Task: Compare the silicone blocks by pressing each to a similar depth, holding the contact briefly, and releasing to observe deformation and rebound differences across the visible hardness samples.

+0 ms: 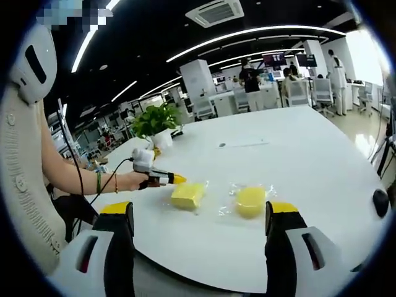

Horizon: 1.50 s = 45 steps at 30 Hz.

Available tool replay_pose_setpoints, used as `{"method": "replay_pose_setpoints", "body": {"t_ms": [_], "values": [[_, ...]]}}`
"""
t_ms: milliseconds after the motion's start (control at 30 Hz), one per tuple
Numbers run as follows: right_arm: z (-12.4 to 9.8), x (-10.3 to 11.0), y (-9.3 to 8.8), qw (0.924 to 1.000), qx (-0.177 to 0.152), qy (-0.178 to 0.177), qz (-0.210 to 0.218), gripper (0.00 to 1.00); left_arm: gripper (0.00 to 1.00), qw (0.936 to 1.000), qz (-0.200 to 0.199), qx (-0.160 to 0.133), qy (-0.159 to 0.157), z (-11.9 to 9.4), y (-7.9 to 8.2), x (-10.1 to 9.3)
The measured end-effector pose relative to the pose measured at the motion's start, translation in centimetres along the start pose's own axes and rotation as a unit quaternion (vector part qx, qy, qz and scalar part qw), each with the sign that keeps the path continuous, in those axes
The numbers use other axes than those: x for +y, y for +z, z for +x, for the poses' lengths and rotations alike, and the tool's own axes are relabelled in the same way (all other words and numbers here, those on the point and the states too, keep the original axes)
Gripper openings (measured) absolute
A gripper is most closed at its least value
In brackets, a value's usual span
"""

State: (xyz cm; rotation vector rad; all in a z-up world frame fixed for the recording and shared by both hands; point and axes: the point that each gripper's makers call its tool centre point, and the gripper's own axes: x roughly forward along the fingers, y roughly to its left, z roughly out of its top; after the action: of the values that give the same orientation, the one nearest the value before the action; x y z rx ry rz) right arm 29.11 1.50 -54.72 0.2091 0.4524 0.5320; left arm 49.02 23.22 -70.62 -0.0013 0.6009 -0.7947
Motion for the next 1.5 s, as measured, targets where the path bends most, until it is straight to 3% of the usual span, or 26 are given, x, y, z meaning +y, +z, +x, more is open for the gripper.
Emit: {"method": "replay_pose_setpoints", "body": {"t_ms": [133,367,633,967,1133,1333,1500], "values": [[-0.1,0.3,0.1,1.0000,-0.001,0.006,-0.005,0.81,0.19,0.9997,0.006,-0.009,0.020,-0.7,0.6,0.5],[-0.8,1.0,0.4,0.9998,-0.010,0.012,-0.013,0.81,0.39,0.9985,-0.004,-0.023,0.050,-3.2,1.8,0.6],[-1.6,2.2,1.4,0.9984,-0.042,0.032,-0.017,0.81,0.48,0.9955,-0.032,-0.070,0.055,-8.1,3.2,-3.1],[-2.1,2.7,1.6,0.9954,-0.052,0.071,-0.039,0.83,0.56,0.9873,-0.042,-0.137,0.068,-14.9,5.2,-7.8],[-2.2,2.2,1.6,0.9939,-0.058,0.084,-0.041,0.84,0.60,0.9835,-0.038,-0.156,0.083,-17.6,4.9,-10.3],[-1.8,1.4,0.4,0.9918,-0.052,0.103,-0.055,0.84,0.69,0.9813,-0.037,-0.162,0.097,-19.1,3.5,-12.6],[-1.4,0.5,-0.2,0.9914,-0.045,0.115,-0.042,0.87,0.71,0.9802,-0.047,-0.165,0.099,-19.8,2.5,-14.0]]}}
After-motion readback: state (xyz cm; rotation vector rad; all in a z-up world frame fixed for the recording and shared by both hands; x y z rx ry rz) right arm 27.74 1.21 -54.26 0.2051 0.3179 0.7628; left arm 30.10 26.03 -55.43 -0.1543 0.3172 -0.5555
